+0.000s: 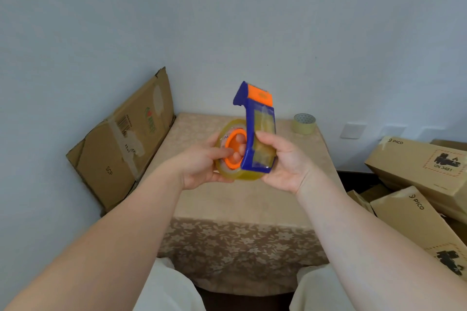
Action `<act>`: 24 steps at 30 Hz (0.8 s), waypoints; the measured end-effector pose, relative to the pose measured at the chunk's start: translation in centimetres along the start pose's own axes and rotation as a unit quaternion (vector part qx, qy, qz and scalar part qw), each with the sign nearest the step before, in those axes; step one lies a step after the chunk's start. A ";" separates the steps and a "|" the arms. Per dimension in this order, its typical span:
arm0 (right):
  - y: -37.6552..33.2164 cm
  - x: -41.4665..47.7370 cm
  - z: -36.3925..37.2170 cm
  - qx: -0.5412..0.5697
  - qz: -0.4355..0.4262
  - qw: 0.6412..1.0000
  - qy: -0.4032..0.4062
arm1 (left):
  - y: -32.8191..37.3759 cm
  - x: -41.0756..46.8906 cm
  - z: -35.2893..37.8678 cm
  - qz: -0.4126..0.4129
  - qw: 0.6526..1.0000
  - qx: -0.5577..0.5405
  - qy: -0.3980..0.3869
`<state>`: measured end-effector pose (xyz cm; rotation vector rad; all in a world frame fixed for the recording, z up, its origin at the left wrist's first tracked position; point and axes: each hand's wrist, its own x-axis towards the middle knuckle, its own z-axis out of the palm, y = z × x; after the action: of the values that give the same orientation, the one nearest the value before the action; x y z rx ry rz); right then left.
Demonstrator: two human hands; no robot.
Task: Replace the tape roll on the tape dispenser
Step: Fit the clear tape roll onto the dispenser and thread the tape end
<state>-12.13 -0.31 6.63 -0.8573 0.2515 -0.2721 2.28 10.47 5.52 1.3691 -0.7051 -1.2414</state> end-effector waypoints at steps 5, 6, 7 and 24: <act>-0.7 0.1 0.5 -0.326 0.019 0.944 -0.047 | 1.7 0.2 -1.1 0.026 0.999 -0.035 0.008; -1.0 0.2 0.6 -0.385 0.021 0.922 -0.027 | 2.1 0.2 -1.5 0.030 0.998 -0.043 0.024; -1.2 0.2 0.7 -0.445 0.020 0.896 -0.005 | 2.5 0.2 -1.8 0.034 0.997 -0.050 0.046; 0.4 1.3 -2.0 -0.889 -0.134 0.435 0.050 | 2.9 0.0 -0.1 0.060 0.988 0.118 0.079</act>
<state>-11.48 -1.86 4.91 -3.0932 0.5010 -0.2815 2.99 9.90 8.28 1.5748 -0.8289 -0.9663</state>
